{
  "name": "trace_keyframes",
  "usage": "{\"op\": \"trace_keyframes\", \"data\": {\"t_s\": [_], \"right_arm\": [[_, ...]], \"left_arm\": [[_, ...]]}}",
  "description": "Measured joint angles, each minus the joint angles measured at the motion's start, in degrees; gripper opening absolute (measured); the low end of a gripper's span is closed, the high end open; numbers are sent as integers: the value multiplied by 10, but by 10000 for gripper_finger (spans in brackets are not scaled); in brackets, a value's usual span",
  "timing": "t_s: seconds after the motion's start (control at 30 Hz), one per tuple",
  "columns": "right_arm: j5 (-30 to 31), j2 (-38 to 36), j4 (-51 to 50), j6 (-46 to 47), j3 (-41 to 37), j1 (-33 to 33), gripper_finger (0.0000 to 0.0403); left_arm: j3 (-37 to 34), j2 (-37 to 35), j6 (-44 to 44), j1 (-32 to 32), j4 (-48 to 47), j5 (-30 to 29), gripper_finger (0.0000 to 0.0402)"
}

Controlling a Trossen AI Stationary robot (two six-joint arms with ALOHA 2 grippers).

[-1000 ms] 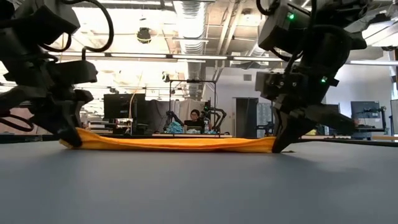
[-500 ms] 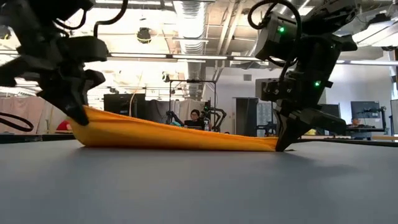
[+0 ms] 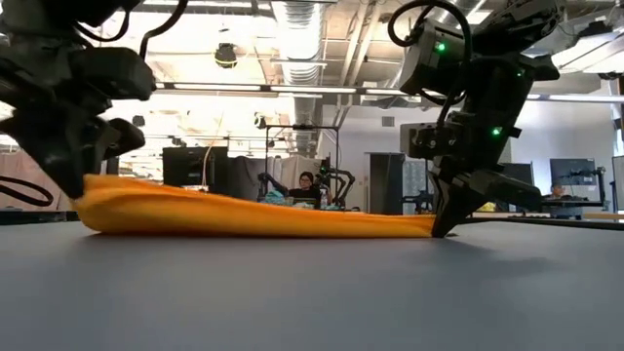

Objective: Roll towel
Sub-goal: Roll the orange microfiber towel

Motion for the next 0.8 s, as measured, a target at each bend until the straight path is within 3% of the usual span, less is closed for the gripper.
{"op": "trace_keyframes", "data": {"t_s": [0.23, 0.4, 0.57, 0.67, 0.8], "right_arm": [[2, 0, -3, -2, 0, 10, 24], [1, 0, -3, 21, 0, 10, 25], [-2, -2, -3, 70, -1, 16, 43], [-8, -5, -19, 78, 4, 24, 68], [-77, -13, -98, 114, 38, 29, 101]], "left_arm": [[0, 0, -13, -14, 1, 34, 112], [0, 0, 17, -15, 29, 19, 120], [0, 0, 87, -15, 111, -38, 114], [0, 0, 118, -15, 156, -102, 112], [0, 0, 104, -7, 147, -180, 111]]}}
